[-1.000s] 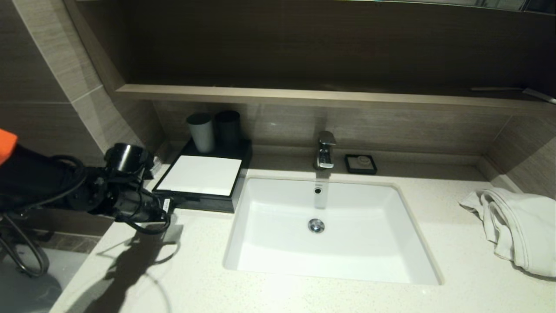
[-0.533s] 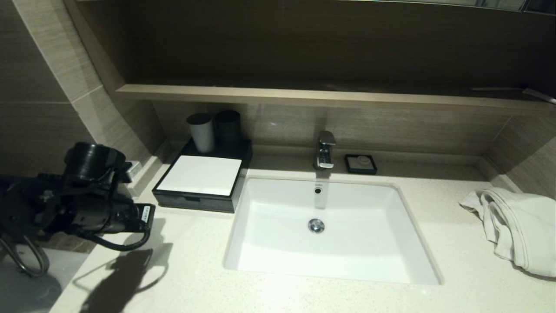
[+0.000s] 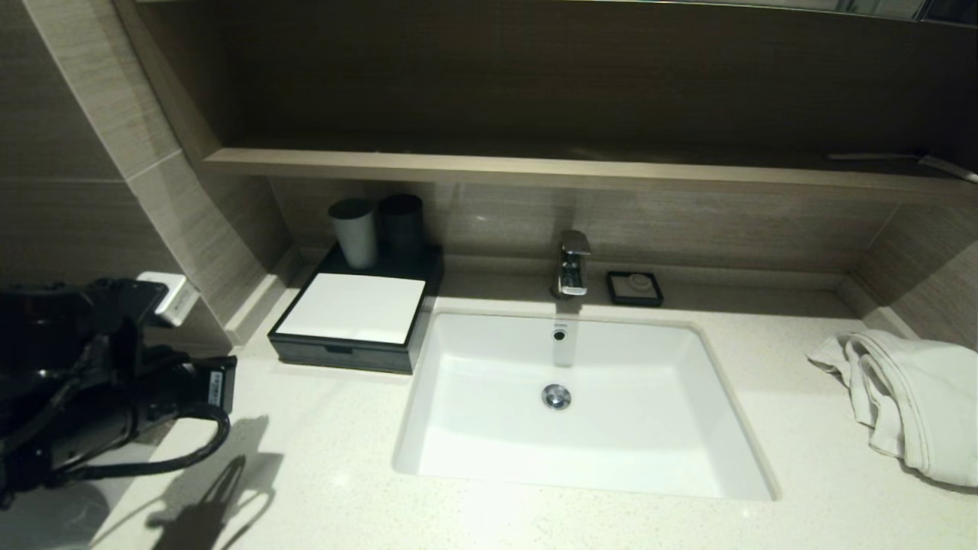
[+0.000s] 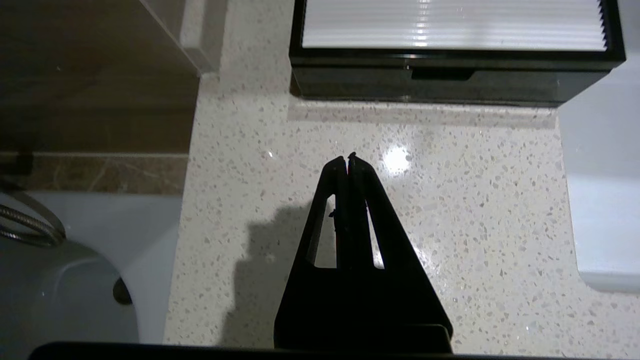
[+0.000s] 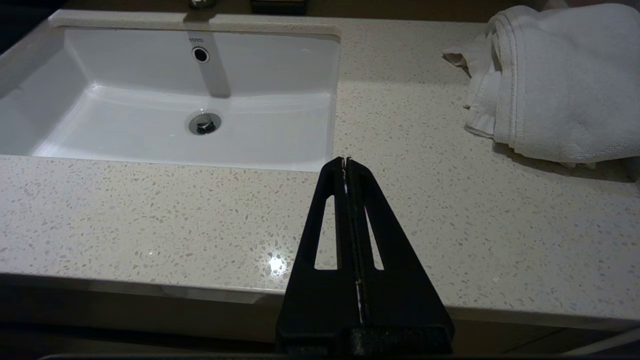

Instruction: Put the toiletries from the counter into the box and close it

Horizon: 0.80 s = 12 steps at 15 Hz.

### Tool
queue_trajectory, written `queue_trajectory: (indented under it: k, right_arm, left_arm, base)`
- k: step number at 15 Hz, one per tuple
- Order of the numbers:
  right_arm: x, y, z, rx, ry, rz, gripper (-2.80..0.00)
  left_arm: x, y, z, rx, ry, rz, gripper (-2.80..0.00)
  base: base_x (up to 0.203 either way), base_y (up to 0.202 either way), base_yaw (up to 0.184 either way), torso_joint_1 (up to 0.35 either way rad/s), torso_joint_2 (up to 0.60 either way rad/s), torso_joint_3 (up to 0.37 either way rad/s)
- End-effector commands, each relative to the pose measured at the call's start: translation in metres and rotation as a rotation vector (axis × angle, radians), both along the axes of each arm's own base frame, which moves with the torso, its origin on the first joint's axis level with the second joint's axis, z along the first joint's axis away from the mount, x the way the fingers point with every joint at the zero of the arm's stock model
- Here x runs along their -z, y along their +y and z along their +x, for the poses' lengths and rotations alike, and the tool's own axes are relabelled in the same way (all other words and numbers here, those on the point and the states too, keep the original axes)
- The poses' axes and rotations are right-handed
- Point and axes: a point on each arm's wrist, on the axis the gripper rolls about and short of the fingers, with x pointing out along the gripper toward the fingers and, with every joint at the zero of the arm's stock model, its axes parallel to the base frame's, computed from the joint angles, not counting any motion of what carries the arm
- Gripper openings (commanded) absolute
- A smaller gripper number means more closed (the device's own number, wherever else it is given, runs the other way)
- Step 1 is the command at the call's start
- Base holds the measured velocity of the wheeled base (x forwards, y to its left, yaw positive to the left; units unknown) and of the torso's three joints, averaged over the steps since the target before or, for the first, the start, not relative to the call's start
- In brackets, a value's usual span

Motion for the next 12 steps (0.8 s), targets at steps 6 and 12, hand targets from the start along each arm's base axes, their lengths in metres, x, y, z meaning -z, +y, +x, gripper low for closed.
queue_trajectory:
  k: [6, 12]
  right_arm:
    - [0.0, 0.0, 0.0, 0.0, 0.0, 0.0, -2.8]
    - [0.0, 0.0, 0.0, -0.002, 0.0, 0.0, -2.8]
  left_arm:
    - [-0.013, 0.003, -0.045, 0.002, -0.153, -0.011, -2.8]
    - [-0.011, 0.005, -0.098, 0.009, -0.245, -0.02, -2.8]
  base:
    - [0.0, 0.0, 0.0, 0.0, 0.0, 0.0]
    - [0.0, 0.0, 0.0, 0.0, 0.0, 0.0]
